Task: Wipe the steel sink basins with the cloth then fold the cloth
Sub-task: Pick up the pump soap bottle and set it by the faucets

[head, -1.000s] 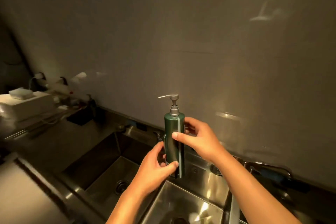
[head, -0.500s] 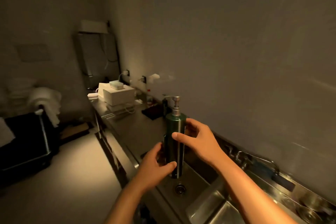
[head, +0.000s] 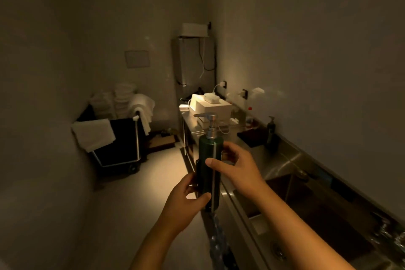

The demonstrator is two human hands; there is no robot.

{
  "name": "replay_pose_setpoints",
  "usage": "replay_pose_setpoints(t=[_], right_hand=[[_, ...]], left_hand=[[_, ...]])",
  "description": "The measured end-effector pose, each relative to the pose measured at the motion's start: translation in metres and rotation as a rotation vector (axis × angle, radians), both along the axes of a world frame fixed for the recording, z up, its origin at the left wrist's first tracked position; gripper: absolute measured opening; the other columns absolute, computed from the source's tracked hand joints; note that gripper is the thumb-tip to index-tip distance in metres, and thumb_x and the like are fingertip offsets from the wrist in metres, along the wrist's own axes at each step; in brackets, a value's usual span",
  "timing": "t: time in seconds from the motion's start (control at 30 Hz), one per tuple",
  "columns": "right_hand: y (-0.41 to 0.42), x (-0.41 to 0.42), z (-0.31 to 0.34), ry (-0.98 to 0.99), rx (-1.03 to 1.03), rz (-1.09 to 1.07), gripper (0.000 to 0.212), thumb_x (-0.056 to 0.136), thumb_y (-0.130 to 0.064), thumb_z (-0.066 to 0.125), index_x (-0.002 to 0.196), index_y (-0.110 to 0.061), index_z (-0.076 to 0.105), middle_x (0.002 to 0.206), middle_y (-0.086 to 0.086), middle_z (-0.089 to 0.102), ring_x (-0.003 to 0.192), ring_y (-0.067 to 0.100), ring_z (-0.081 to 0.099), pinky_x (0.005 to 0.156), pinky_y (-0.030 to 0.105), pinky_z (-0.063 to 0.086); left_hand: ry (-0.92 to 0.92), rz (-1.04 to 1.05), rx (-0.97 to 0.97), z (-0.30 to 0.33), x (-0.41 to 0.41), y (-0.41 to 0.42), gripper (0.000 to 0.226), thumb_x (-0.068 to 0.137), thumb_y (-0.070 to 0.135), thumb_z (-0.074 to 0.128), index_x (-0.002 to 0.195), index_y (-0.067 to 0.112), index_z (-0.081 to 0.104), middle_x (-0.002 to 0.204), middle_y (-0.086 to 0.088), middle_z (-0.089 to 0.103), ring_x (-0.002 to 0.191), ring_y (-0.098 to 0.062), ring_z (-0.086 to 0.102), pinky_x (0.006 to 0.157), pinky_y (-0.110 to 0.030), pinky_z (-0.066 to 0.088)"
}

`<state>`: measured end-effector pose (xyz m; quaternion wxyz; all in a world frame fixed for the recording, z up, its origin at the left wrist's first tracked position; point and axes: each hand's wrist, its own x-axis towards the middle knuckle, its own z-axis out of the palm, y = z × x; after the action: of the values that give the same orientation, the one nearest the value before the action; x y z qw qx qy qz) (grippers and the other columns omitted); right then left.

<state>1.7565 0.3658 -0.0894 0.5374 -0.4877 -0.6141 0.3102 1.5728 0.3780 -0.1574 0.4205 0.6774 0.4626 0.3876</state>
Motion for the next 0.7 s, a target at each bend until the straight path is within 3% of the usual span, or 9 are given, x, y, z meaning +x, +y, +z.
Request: replay_pose_setpoints(t=[0.1, 0.23, 0.53, 0.7], right_hand=[[0.034, -0.006, -0.006, 0.015, -0.003, 0.038, 0.047, 0.082, -0.036, 0.082, 0.125, -0.035, 0.063, 0.119, -0.015, 0.069, 0.114, 0.006, 0.064, 0.102, 0.044, 0.054], [0.087, -0.004, -0.012, 0.03, 0.002, 0.093, 0.046, 0.079, -0.042, 0.081, 0.121, -0.036, 0.065, 0.118, -0.011, 0.07, 0.114, 0.011, 0.064, 0.101, 0.047, 0.054], [0.209, 0.047, -0.023, 0.115, -0.025, 0.047, 0.048, 0.082, -0.033, 0.082, 0.125, -0.037, 0.061, 0.118, -0.019, 0.068, 0.11, -0.003, 0.062, 0.094, 0.025, 0.052], [0.268, 0.078, -0.022, 0.163, -0.013, 0.045, 0.049, 0.082, -0.03, 0.083, 0.126, -0.033, 0.062, 0.119, -0.014, 0.069, 0.112, 0.004, 0.065, 0.095, 0.03, 0.055]], left_hand=[[-0.001, 0.044, 0.006, -0.002, -0.007, 0.026, 0.042, 0.093, 0.024, 0.076, 0.124, 0.044, 0.055, 0.123, 0.024, 0.063, 0.111, 0.002, 0.063, 0.073, -0.007, 0.048], [0.001, 0.08, 0.007, -0.006, -0.007, 0.07, 0.044, 0.093, 0.023, 0.076, 0.124, 0.045, 0.055, 0.126, 0.022, 0.063, 0.113, 0.005, 0.062, 0.081, -0.01, 0.048], [0.036, 0.043, 0.014, -0.001, 0.042, 0.195, 0.048, 0.092, 0.02, 0.077, 0.124, 0.045, 0.052, 0.126, 0.022, 0.061, 0.108, 0.009, 0.061, 0.071, -0.004, 0.049], [0.046, 0.021, 0.014, 0.001, 0.071, 0.254, 0.046, 0.092, 0.018, 0.076, 0.124, 0.042, 0.053, 0.125, 0.02, 0.062, 0.109, 0.005, 0.062, 0.07, -0.002, 0.048]])
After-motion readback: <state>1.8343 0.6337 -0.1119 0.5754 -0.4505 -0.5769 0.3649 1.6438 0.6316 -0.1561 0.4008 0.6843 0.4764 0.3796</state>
